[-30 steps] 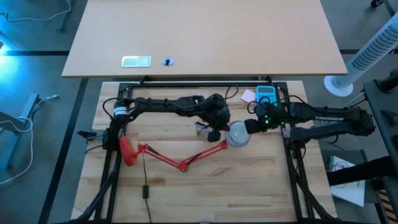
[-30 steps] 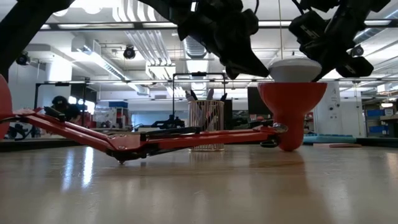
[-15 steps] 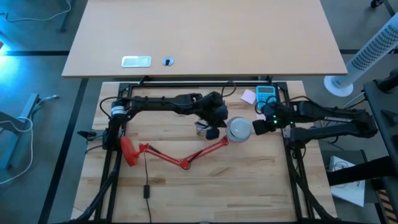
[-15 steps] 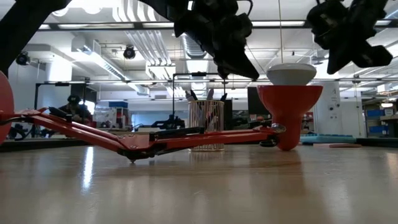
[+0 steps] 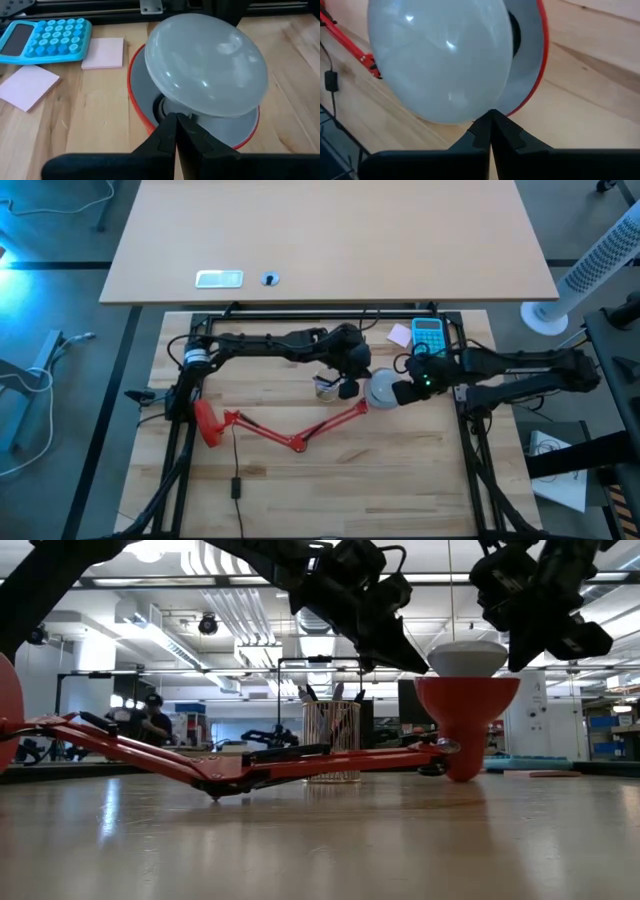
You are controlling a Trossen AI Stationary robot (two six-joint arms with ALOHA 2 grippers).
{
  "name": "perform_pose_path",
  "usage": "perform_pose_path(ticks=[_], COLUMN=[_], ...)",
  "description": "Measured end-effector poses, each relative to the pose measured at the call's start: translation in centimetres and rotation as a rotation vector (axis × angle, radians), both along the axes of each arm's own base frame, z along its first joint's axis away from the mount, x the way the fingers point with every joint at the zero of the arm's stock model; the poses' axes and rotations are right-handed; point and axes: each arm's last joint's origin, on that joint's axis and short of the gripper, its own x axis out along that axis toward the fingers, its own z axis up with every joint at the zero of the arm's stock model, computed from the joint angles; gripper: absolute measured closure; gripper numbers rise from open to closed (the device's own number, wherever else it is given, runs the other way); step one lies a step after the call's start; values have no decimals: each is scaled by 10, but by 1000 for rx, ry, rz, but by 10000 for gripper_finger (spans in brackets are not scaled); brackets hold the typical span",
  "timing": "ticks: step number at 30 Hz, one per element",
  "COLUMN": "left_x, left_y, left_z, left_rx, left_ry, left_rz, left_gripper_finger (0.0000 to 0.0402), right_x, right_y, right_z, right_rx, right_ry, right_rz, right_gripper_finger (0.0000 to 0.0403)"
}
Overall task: Screw lightbulb
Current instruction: Remove the light bulb from the lamp
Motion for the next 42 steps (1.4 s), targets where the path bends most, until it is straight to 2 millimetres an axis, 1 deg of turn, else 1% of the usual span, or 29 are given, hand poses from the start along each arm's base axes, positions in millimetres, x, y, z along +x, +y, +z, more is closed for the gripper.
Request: perform_pose_path(ticks=[2, 6, 12, 15, 17, 21, 25, 28, 32, 34, 39, 42], left_x=[0, 2, 5, 5, 3, -1, -2, -2, -1, 0, 3, 4], left_y=[-2, -14, -44, -50, -49, -29, -9, -5, -14, -22, -41, -49], left_z=[0, -1, -1, 0, 2, 5, 12, 14, 14, 14, 14, 14], left_rx=[0, -6, -18, -52, -59, -57, -29, -10, -10, -9, -12, -30], left_ry=[0, 13, 19, 36, 59, 94, 65, 47, 51, 50, 48, 53], left_rz=[-5, -16, -78, -85, -77, -34, -7, -11, -40, -57, -93, -95], left_gripper_finger=[401, 401, 401, 401, 401, 401, 401, 401, 401, 401, 401, 401], right_x=[1, -1, -11, -16, -20, -26, -26, -24, -23, -23, -29, -33], right_y=[0, -3, -12, -15, -15, -9, 3, 15, 28, 31, 29, 25], right_z=[-1, 0, 4, 7, 8, 9, 10, 10, 11, 11, 11, 13], right_rx=[-10, -30, -89, -117, -123, -88, -8, 63, 128, 119, 31, 13], right_ry=[8, 8, 7, 0, 5, 15, 3, 4, 4, 6, -24, -46], right_rz=[10, 0, -23, -8, 2, 22, 44, 53, 28, 3, -36, -46], right_gripper_finger=[403, 403, 403, 403, 403, 403, 403, 403, 403, 403, 403, 403])
